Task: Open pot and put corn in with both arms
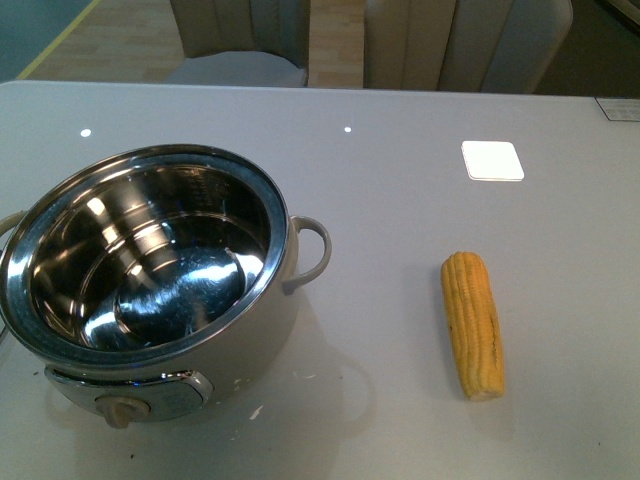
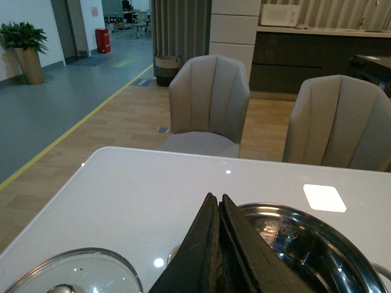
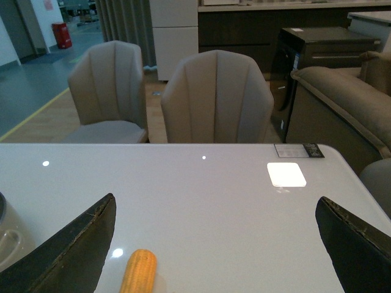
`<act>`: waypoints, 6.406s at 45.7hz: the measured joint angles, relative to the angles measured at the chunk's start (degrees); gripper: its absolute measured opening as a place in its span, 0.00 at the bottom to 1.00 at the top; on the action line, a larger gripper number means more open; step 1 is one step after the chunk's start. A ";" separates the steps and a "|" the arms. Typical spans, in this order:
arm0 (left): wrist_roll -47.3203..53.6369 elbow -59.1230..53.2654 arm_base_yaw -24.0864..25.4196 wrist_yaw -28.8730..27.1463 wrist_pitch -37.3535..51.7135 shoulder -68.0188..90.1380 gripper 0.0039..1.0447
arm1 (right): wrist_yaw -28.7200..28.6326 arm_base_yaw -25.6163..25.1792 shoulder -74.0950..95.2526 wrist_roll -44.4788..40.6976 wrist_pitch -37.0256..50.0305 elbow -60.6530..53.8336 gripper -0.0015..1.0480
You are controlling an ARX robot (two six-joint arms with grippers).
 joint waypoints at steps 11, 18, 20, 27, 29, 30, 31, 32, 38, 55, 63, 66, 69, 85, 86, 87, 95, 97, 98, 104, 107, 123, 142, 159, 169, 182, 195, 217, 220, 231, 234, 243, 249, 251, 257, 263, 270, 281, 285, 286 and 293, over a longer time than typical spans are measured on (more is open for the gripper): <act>0.00 0.02 0.00 0.00 -11.54 -11.15 0.03 | -0.02 0.00 0.00 0.00 0.00 0.00 0.92; 0.02 0.02 0.00 0.00 -11.76 -11.41 0.03 | -0.02 0.00 0.00 0.00 0.00 0.00 0.92; 0.02 0.02 0.00 0.00 -11.76 -11.45 0.03 | 0.00 0.00 0.00 0.00 0.00 0.00 0.92; 0.00 0.02 0.00 0.00 -11.76 -11.45 0.24 | -0.02 0.00 0.00 0.00 0.00 0.00 0.92; 0.00 0.02 0.00 0.00 -11.76 -11.45 0.33 | 0.00 0.00 0.00 0.00 0.00 0.00 0.92; 0.00 0.02 0.00 0.00 -11.76 -11.45 0.36 | 0.00 0.00 0.00 0.00 0.00 0.00 0.92; 0.00 0.02 0.00 0.00 -11.76 -11.45 0.39 | 0.00 0.00 0.00 0.00 0.00 0.00 0.92; 0.00 0.02 0.00 0.00 -11.76 -11.45 0.43 | -0.02 0.00 0.00 0.00 0.00 0.00 0.92; 0.00 0.02 0.00 0.00 -11.76 -11.45 0.65 | 0.00 0.00 0.00 0.00 0.00 0.00 0.92; 0.20 0.02 -0.02 -0.02 -11.82 -11.50 0.94 | 3.72 -0.57 33.46 15.80 -19.43 12.59 0.92; 0.20 0.02 -0.02 0.00 -11.82 -11.50 0.94 | 5.01 4.20 52.85 17.14 -5.57 15.87 0.92; 0.20 0.02 -0.02 0.00 -11.82 -11.50 0.94 | 4.96 5.46 60.28 17.20 -0.74 17.35 0.92; 0.20 0.02 -0.02 0.00 -11.82 -11.50 0.94 | 5.03 6.38 67.95 17.20 3.82 19.26 0.92; 0.20 0.02 -0.02 0.00 -11.82 -11.50 0.94 | 3.32 11.19 99.08 16.87 13.88 29.75 0.92; 0.20 0.02 -0.02 -0.02 -11.82 -11.50 0.94 | 3.28 11.43 100.15 16.68 13.99 30.38 0.92; 0.20 0.02 -0.02 0.00 -11.82 -11.50 0.94 | 3.28 11.69 101.22 16.57 14.05 30.99 0.92; 0.20 0.02 -0.02 0.00 -11.82 -11.50 0.94 | 2.49 13.40 108.93 14.71 14.53 35.47 0.92; 0.20 0.02 -0.02 0.00 -11.82 -11.50 0.94 | 2.21 13.57 110.18 14.38 14.53 36.26 0.92; 0.20 0.02 -0.02 0.00 -11.82 -11.50 0.94 | 2.08 13.68 110.99 14.14 14.49 36.81 0.92; 0.22 0.02 -0.02 0.00 -11.82 -11.50 0.94 | 2.95 14.16 115.58 12.59 14.60 40.44 0.92; 0.20 0.02 -0.02 0.00 -11.82 -11.50 0.94 | 2.95 14.32 117.63 12.24 14.71 42.07 0.92; 0.22 0.02 -0.02 0.00 -11.82 -11.50 0.94 | 3.80 15.93 125.63 8.74 15.37 46.77 0.92; 0.20 0.02 -0.02 0.00 -11.82 -11.50 0.94 | 5.29 17.09 129.98 4.94 16.24 47.67 0.67; 0.20 0.02 -0.02 0.00 -11.82 -11.50 0.94 | 3.72 18.12 125.20 1.29 16.79 42.82 0.25; 0.20 0.02 -0.02 0.00 -11.82 -11.50 0.94 | -1.70 17.94 109.48 0.20 14.99 37.90 0.22; 0.20 0.02 -0.02 0.00 -11.82 -11.50 0.94 | -6.03 18.23 96.28 4.46 8.33 41.81 0.22; 0.20 0.02 -0.02 0.00 -11.82 -11.50 0.94 | -7.41 21.99 97.39 10.93 5.38 51.52 0.22; 0.20 0.02 -0.02 0.00 -11.82 -11.50 0.94 | -9.38 30.16 109.11 19.08 2.05 65.61 0.24; 0.20 0.02 -0.02 0.00 -11.82 -11.50 0.94 | -9.60 30.67 110.60 20.39 2.05 66.95 0.25; 0.20 0.02 -0.02 0.00 -11.82 -11.50 0.94 | -10.01 32.04 114.03 25.14 2.49 69.55 0.25; 0.20 0.02 -0.02 0.00 -11.82 -11.50 0.94 | -10.71 32.59 115.03 27.08 2.80 70.25 0.25; 0.20 0.02 -0.02 0.00 -11.82 -11.50 0.94 | -13.09 34.42 118.25 32.68 3.23 71.89 0.25; 0.20 0.02 -0.02 0.00 -11.82 -11.50 0.94 | -13.09 34.62 120.41 35.10 3.23 73.81 0.25; 0.20 0.02 -0.02 0.00 -11.82 -11.50 0.94 | -13.11 34.71 121.22 36.28 3.23 74.60 0.25; 0.20 0.02 -0.02 0.00 -11.82 -11.50 0.94 | -13.31 35.17 123.36 39.04 2.91 76.48 0.25; 0.20 0.02 -0.02 0.00 -11.82 -11.50 0.94 | -13.64 36.22 125.35 42.45 2.80 77.90 0.25; 0.20 0.02 -0.02 0.00 -11.82 -11.50 0.94 | -14.62 37.44 126.35 45.27 2.80 78.75 0.26; 0.20 0.02 -0.02 0.00 -11.82 -11.50 0.94 | -14.99 38.18 128.43 48.24 2.56 79.56 0.26; 0.20 0.02 -0.02 0.00 -11.82 -11.50 0.94 | -14.80 38.51 128.63 48.15 1.88 79.73 0.36; 0.20 0.02 -0.02 0.00 -11.82 -11.50 0.94 | -14.80 38.60 128.63 48.17 1.88 79.76 0.39; 0.20 0.02 -0.02 0.00 -11.82 -11.50 0.94 | -14.82 38.95 128.63 48.17 1.88 79.78 0.60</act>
